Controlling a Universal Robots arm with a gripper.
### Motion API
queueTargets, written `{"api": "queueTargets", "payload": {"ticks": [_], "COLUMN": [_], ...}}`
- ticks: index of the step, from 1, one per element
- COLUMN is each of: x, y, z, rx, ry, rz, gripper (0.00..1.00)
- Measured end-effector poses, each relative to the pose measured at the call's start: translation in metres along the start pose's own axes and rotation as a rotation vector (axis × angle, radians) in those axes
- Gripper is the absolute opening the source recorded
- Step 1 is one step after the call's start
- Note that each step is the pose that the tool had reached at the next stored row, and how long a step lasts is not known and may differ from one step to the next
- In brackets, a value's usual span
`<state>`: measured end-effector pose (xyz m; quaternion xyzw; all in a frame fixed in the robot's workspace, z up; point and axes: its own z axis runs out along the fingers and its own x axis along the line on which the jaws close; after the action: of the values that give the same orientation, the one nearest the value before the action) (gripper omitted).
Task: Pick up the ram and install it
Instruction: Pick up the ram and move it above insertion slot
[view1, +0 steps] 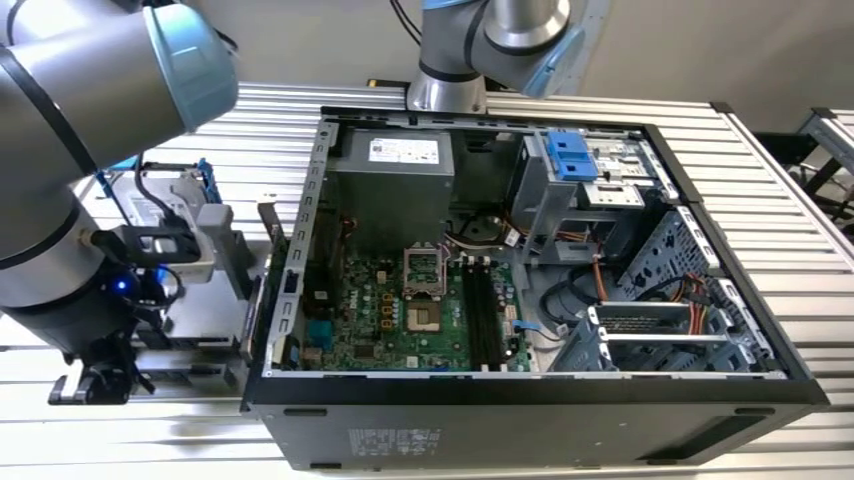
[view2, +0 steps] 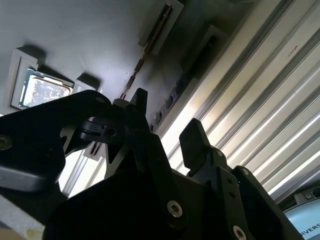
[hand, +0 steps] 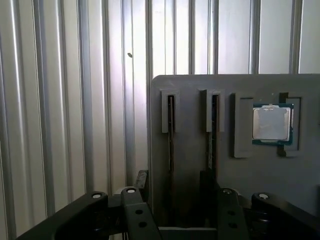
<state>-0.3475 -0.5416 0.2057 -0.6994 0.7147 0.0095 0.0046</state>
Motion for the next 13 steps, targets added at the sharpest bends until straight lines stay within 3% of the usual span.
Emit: {"api": "queueTargets", "payload": {"ticks": [13], "x": [-0.0003], "y": [-0.0003], "z": [0.0064], "rx": [0.0008], "ry": [0.0002], "rz": [-0.017], "gripper": [1.0]}}
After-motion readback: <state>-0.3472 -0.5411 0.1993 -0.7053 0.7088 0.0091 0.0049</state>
